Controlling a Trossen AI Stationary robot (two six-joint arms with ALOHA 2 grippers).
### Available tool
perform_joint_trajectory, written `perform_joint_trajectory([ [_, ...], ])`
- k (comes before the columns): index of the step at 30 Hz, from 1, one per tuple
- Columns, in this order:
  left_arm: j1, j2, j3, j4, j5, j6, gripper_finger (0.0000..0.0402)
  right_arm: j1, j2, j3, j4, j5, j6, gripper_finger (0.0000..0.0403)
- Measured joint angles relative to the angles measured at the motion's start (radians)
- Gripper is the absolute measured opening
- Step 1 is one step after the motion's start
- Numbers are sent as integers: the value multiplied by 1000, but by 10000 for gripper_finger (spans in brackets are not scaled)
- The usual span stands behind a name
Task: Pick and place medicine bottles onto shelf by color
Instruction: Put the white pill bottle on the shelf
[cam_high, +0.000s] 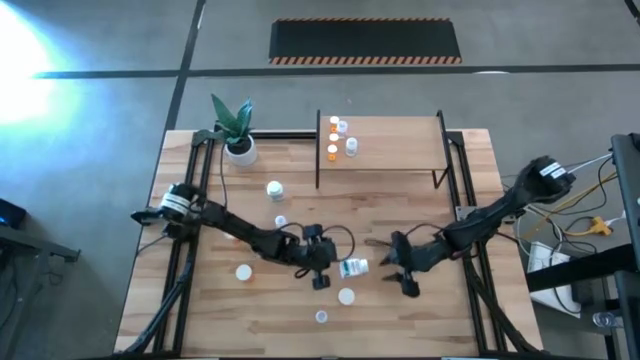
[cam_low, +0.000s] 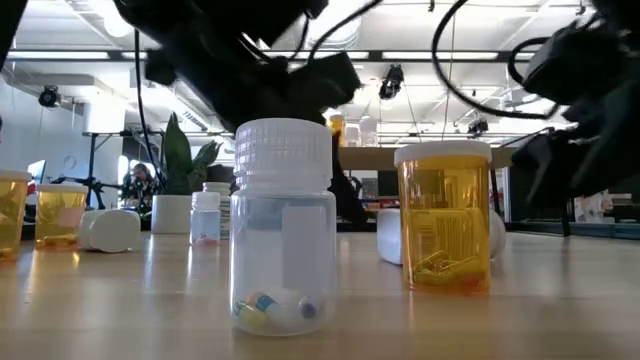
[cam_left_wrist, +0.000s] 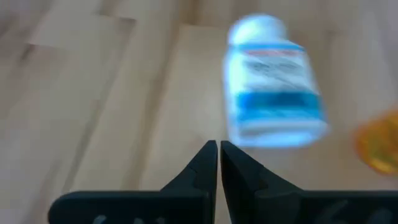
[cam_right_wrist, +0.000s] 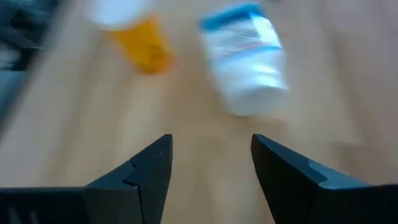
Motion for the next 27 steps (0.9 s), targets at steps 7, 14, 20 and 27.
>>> perform_joint_trajectory([
  [7, 31, 14, -2, 76, 115, 27, 3, 5, 201, -61, 425, -7, -8, 124],
  [14, 26, 14, 0, 107, 210, 28, 3, -16, 287, -20, 422, 173, -16, 38],
  [20, 17, 8, 0, 96, 207, 31, 3, -18, 141, -28, 232, 433, -15, 10],
  [27, 19, 14, -12, 72, 201, -50, 3, -18, -38, -36, -28, 271, 161, 12],
])
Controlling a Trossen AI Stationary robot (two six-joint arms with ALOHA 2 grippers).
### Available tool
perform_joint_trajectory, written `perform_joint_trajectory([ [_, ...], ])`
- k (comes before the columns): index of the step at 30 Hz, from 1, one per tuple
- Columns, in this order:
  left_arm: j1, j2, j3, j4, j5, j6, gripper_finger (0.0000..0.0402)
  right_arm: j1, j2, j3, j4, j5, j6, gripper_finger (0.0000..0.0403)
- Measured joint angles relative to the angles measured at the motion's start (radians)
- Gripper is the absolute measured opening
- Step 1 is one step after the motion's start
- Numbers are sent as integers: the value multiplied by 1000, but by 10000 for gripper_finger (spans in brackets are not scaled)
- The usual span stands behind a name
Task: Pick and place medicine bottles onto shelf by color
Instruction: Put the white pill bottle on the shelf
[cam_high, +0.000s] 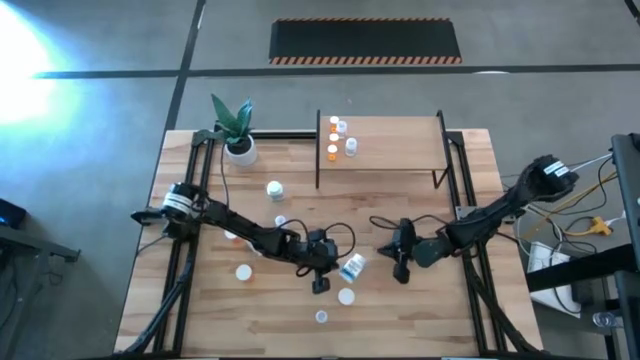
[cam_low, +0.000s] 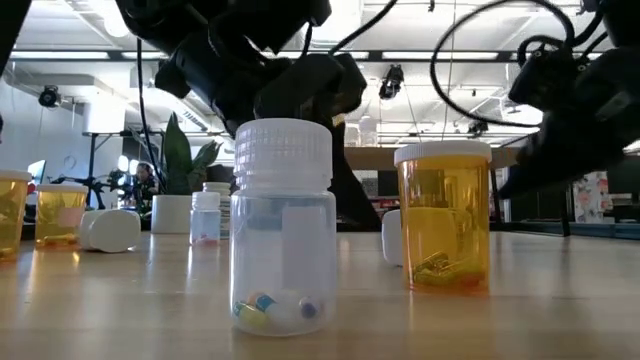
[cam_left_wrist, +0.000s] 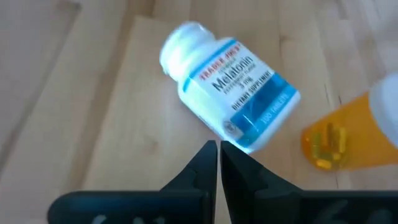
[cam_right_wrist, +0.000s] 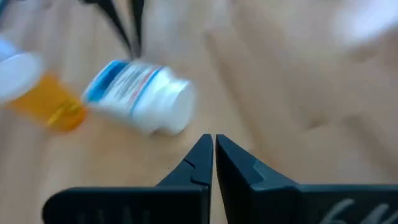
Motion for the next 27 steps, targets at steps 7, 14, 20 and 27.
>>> perform_joint_trajectory([
  [7, -7, 96, 0, 167, 75, -1, 3, 6, 123, -4, 93, -230, 200, 77],
  [14, -5, 215, 73, 330, 128, 24, 3, 4, 246, 16, 199, -232, 296, 187],
  [20, 12, 257, 146, 292, 146, 86, 3, 2, 244, 11, 271, -260, 299, 261],
  [27, 30, 241, 161, 255, 106, 159, 3, -9, 235, 10, 280, -314, 350, 304],
])
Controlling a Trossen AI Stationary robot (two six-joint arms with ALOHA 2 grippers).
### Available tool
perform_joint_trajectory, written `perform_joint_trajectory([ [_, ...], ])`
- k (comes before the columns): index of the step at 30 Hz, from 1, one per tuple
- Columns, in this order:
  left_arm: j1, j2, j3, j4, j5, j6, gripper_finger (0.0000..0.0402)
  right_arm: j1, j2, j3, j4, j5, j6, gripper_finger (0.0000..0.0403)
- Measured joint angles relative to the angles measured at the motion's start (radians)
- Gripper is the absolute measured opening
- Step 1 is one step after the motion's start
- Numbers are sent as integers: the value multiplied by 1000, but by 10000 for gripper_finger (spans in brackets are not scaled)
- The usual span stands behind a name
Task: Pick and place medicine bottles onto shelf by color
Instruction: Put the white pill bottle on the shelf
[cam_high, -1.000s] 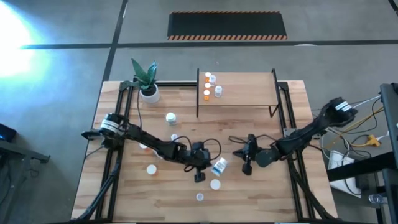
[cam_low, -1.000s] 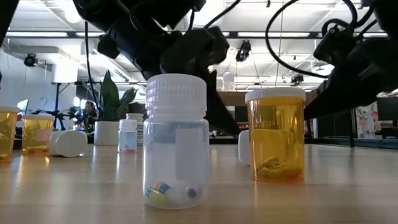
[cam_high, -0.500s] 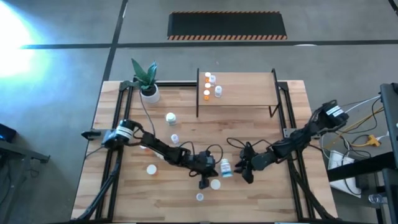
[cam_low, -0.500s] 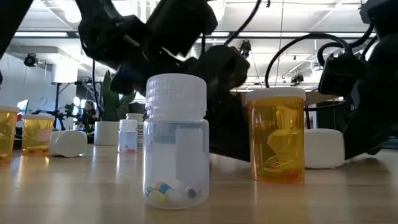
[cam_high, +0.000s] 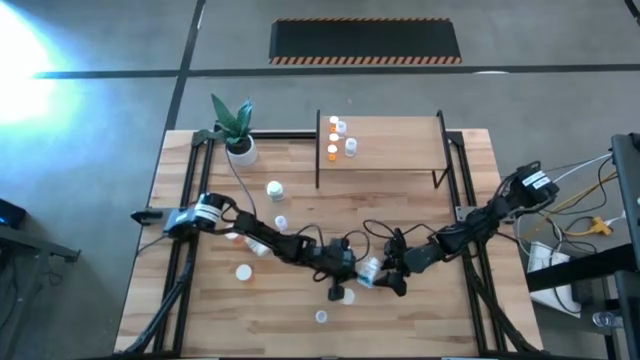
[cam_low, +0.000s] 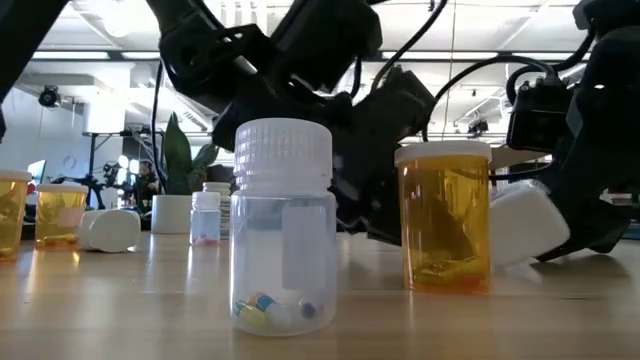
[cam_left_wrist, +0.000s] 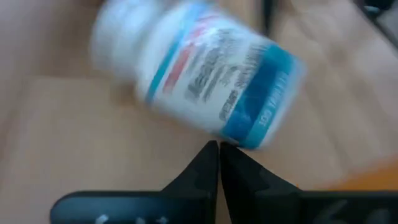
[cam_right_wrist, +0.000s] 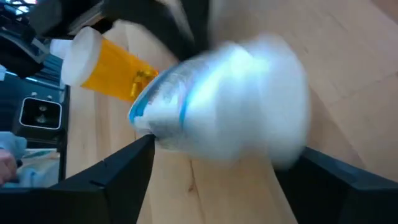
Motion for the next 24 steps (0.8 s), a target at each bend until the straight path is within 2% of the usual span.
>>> perform_joint_trajectory([
  [6, 1, -7, 8, 11, -44, 3, 3, 1, 0, 0, 28, 3, -32, 306],
  [11, 2, -8, 8, 11, -77, 29, 3, 0, -1, 1, 69, 52, -96, 296],
  [21, 1, -9, 11, 11, -85, 31, 3, 1, -3, 4, 74, 68, -208, 241],
  [24, 0, -22, 10, -29, -122, 56, 3, 1, -5, 5, 70, 80, -235, 233],
])
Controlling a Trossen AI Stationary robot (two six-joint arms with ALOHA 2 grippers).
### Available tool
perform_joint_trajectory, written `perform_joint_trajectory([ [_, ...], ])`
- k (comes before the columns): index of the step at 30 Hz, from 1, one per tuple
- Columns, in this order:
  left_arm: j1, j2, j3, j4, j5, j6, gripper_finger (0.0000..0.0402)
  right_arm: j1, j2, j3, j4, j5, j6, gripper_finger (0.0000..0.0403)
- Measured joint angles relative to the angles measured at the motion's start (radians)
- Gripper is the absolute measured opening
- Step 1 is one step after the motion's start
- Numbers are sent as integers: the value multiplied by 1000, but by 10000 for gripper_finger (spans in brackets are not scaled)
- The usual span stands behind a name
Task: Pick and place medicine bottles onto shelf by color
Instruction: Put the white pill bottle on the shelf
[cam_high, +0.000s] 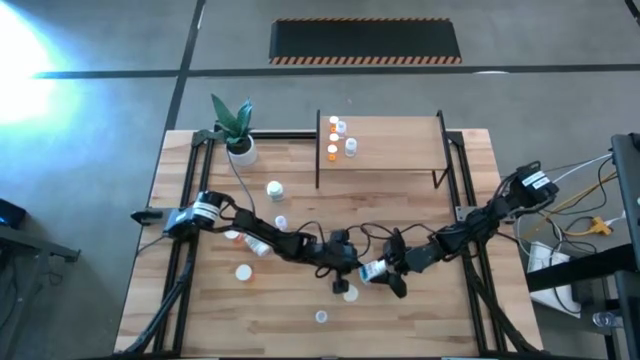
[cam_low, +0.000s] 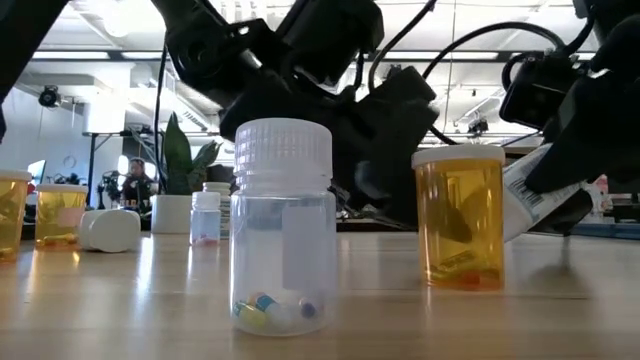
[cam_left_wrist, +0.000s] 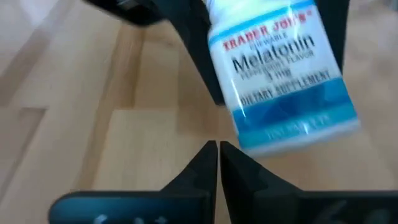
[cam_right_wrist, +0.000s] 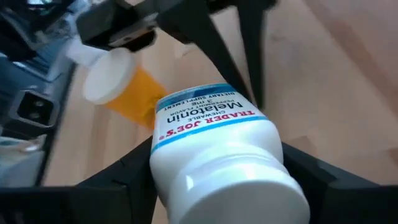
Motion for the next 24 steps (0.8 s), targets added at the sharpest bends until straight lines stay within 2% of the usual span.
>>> perform_joint_trajectory([
  [3, -4, -62, -1, -197, -132, 30, 3, -2, -23, 5, -58, 10, -18, 232],
  [5, -2, -109, -3, -343, -247, 29, 3, -1, -61, 33, -174, 6, -45, 231],
  [7, 1, -155, -12, -441, -313, 36, 3, 0, -105, 84, -345, 3, -87, 230],
  [11, -1, -232, -37, -458, -326, 73, 3, -2, -177, 250, -762, 25, -193, 230],
  [15, -8, -267, -40, -447, -318, 75, 3, -3, -165, 438, -1123, 52, -326, 229],
  [19, -18, -268, -40, -448, -319, 73, 3, -3, -94, 538, -1278, 44, -494, 229],
  [24, -40, -269, -57, -468, -325, 19, 3, -11, 37, 584, -1296, -47, -653, 229],
])
